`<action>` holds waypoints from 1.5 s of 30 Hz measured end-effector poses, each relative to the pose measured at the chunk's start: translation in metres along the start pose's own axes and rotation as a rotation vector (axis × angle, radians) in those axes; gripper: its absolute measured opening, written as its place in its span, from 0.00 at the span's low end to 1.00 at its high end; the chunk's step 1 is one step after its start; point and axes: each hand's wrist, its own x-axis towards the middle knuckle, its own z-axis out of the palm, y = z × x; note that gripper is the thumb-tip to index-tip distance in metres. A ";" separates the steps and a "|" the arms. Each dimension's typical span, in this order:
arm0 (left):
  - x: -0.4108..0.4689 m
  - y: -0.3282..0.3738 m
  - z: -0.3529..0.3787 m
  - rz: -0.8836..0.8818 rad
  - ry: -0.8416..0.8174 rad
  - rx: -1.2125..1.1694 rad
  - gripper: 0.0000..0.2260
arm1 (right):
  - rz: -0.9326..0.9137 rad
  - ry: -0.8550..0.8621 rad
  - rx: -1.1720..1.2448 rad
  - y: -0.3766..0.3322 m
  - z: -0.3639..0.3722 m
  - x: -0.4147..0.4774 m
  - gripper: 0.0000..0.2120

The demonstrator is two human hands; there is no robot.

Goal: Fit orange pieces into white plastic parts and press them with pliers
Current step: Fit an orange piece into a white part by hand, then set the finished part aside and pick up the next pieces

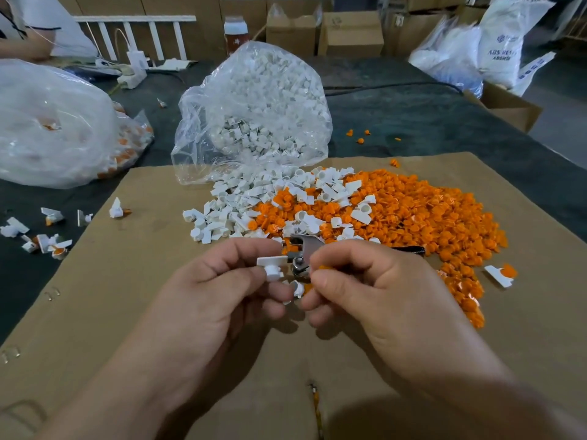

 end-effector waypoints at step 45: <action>-0.010 -0.010 0.006 0.537 0.028 0.537 0.16 | -0.272 0.077 -0.244 -0.007 0.006 -0.012 0.08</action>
